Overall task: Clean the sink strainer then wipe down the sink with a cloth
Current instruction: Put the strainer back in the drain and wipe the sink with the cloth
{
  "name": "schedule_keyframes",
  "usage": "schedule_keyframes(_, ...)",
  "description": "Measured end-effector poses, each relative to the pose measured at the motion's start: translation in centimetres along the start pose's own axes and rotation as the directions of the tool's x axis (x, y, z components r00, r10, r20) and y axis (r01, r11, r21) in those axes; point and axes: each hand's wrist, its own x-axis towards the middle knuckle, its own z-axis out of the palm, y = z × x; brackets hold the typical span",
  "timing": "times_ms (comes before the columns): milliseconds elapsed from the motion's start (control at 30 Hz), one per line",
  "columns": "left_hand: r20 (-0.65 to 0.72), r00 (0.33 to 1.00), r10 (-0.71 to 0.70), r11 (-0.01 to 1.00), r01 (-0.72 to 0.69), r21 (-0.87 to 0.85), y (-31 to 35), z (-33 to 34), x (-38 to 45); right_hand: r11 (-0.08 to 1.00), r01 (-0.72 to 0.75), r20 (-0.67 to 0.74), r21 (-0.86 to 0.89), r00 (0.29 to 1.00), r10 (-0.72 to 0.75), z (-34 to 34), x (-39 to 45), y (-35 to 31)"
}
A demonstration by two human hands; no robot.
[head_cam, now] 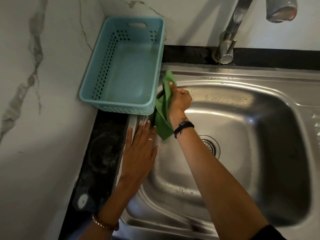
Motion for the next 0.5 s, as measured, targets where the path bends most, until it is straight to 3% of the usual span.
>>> schedule_keyframes(100, -0.009, 1.000, 0.002, 1.000, -0.002, -0.009, 0.0, -0.1, 0.5, 0.992, -0.024, -0.064, 0.122, 0.997, 0.032, -0.8, 0.7, -1.3)
schedule_keyframes(233, -0.035, 0.999, 0.019, 0.999, -0.021, -0.042, -0.2, -0.2, 0.5, 0.968, 0.072, -0.277, 0.238, 0.961, -0.004, -3.3, 2.7, -2.0)
schedule_keyframes(300, -0.031, 0.999, 0.018, 0.998, -0.020, -0.064, -0.2, -0.3, 0.4, 0.970, 0.068, -0.242, 0.235, 0.970, -0.009, -2.9, 2.5, -1.6)
schedule_keyframes(400, -0.024, 1.000, 0.006, 0.993, -0.009, -0.116, -0.1, -0.4, 0.5, 0.996, 0.013, -0.080, 0.090, 0.997, -0.006, 0.1, 0.0, 0.2)
schedule_keyframes(500, -0.033, 0.999, 0.008, 0.990, -0.013, -0.141, -0.2, -0.2, 0.8, 0.998, 0.024, -0.084, 0.063, 0.996, -0.019, 1.3, -0.7, 0.5)
